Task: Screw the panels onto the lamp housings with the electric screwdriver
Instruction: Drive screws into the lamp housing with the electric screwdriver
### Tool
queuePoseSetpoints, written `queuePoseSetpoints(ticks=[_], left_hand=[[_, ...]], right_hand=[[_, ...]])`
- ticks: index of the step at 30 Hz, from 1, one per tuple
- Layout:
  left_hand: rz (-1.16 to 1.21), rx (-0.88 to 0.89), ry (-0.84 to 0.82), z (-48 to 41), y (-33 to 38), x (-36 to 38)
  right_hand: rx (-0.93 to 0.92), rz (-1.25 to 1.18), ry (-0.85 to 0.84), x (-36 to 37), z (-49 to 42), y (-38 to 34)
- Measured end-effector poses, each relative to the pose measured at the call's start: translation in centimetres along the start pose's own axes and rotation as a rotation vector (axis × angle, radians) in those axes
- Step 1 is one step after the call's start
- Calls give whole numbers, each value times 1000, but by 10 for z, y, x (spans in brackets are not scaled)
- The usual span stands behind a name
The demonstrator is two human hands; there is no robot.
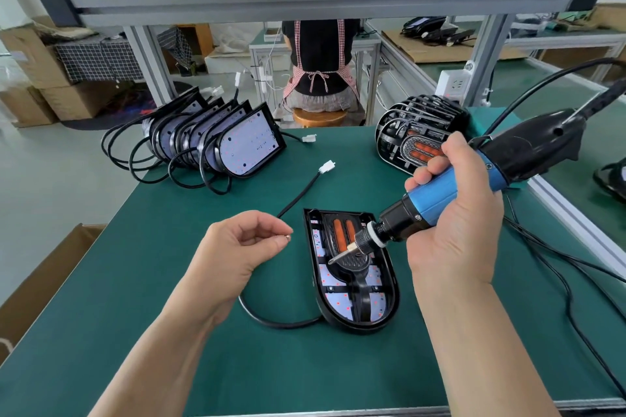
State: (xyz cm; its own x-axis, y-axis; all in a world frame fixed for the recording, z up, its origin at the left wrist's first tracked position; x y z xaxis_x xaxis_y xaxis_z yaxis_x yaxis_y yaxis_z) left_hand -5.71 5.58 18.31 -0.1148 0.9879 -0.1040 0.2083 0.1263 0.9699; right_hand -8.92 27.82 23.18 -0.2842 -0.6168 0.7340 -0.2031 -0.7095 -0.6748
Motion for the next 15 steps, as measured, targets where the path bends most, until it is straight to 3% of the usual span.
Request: queuePoseSetpoints(ticks=[8,15], left_hand=[[411,-152,47,2,3,31],[636,-224,25,5,3,48]], right_hand=[[63,-51,49,22,0,-21],[121,-34,70,32,2,-30]])
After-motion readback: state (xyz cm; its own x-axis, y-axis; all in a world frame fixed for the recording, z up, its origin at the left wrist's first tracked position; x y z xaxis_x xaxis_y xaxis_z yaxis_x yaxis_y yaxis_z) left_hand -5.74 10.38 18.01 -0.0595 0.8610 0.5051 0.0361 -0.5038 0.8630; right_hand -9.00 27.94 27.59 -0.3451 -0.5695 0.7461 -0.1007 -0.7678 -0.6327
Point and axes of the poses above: each hand's wrist, its own z-axis away from the middle knuckle, its own x-axis out of the palm, y = z × x, the point moved 2 cm from there along -z, towards the middle knuckle, and after that the axes turned 10 degrees about x, right-handed, at the moved point
